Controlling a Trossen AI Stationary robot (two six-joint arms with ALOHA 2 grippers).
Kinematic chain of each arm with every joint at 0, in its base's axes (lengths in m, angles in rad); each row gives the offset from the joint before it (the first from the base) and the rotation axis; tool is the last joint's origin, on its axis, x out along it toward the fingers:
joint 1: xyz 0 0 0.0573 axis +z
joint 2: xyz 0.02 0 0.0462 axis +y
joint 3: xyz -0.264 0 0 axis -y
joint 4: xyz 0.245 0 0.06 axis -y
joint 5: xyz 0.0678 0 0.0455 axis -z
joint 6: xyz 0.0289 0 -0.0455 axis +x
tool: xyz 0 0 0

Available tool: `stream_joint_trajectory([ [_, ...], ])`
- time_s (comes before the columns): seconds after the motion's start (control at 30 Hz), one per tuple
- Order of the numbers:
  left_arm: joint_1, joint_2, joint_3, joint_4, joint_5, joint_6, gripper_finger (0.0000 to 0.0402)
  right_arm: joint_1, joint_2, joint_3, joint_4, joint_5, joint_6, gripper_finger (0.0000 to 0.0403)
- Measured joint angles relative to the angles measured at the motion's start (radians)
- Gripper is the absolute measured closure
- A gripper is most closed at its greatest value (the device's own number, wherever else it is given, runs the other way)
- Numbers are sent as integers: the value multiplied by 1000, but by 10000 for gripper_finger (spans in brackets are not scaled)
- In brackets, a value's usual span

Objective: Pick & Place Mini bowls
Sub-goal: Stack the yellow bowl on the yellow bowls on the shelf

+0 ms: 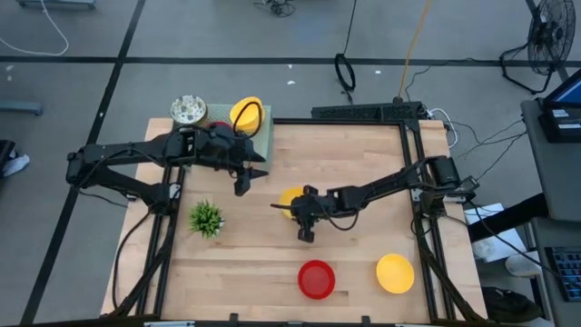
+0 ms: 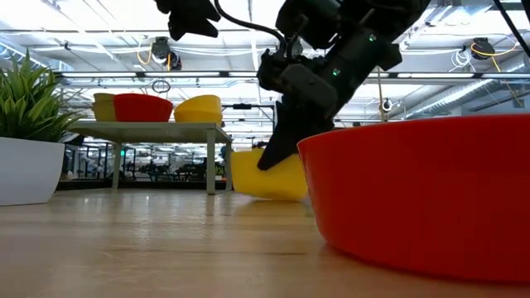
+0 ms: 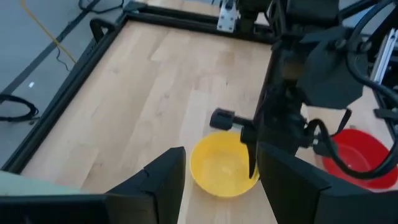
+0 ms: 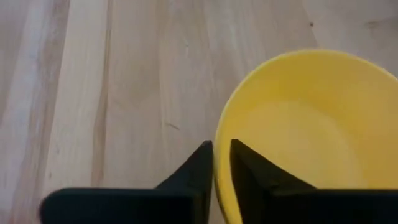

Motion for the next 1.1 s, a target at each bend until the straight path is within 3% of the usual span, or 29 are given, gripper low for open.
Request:
stream_joint_trajectory([
  [0.3, 0, 0, 0, -80, 0, 8, 202, 0, -23, 1, -23, 2, -29, 257],
  [0.47, -27, 16, -1, -141, 3, 84, 202, 0, -149, 3, -76, -41, -19, 225],
  [0.67, -106, 51, -62, -122, 5, 171, 202, 12, -338, 2, -148, -125, 7, 216],
  [1.1, -242, 191, -311, 369, 0, 457, 202, 93, -624, -119, -160, -150, 5, 224],
])
